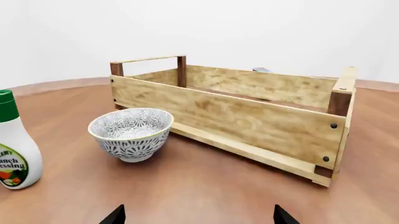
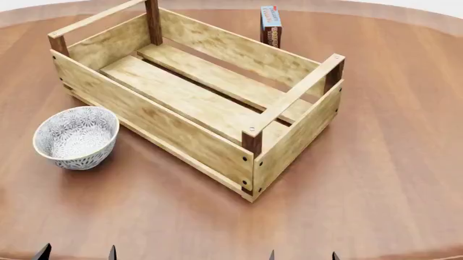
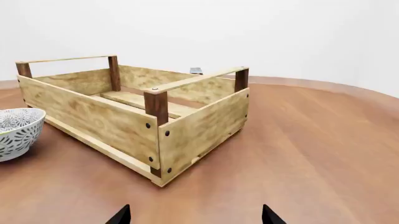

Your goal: Pick up the salad dressing and put it in the tray.

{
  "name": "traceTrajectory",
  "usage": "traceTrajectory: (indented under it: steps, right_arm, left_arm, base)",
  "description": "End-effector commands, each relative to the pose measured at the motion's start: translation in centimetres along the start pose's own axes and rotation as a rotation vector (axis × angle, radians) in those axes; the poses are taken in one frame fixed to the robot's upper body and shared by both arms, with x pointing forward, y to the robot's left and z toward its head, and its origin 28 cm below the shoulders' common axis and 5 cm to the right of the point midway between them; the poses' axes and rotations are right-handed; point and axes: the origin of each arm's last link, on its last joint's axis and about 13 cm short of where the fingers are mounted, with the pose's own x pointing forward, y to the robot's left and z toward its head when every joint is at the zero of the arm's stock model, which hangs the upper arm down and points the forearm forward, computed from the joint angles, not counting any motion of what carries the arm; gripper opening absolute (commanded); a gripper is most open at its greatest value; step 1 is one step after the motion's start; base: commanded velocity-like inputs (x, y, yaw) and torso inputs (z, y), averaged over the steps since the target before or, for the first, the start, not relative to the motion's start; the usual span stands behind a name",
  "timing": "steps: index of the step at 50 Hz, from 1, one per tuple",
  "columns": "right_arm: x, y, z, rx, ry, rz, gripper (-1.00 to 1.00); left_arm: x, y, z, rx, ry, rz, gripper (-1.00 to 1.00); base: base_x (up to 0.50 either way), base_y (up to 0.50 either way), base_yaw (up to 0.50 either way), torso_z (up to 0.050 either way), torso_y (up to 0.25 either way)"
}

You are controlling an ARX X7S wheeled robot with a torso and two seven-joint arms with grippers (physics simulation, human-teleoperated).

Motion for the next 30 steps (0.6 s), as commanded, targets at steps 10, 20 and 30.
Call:
traceTrajectory:
  steps: [10,20,30]
  right_arm:
    - [-0.08,0.09,-0.16,-0.01,0.007,0.007,1.0]
    - [-0.16,0.15,-0.21,-0.016,0.012,0.012,1.0]
    - [-0.28,0.25,-0.19,-0.026,-0.002,0.026,1.0]
  left_arm:
    - [-0.08,-0.03,-0.12,-0.002,0.012,-0.003,1.0]
    - [-0.21,-0.05,-0.12,0.007,0.001,-0.003,1.0]
    - [-0.16,-0.04,-0.3,0.005,0.018,-0.001,1.0]
  base:
    - [0.0,0.0,0.0,0.0,0.0]
    - [0.0,0.0,0.0,0.0,0.0]
    - [0.0,0.39,0.0,0.0,0.0]
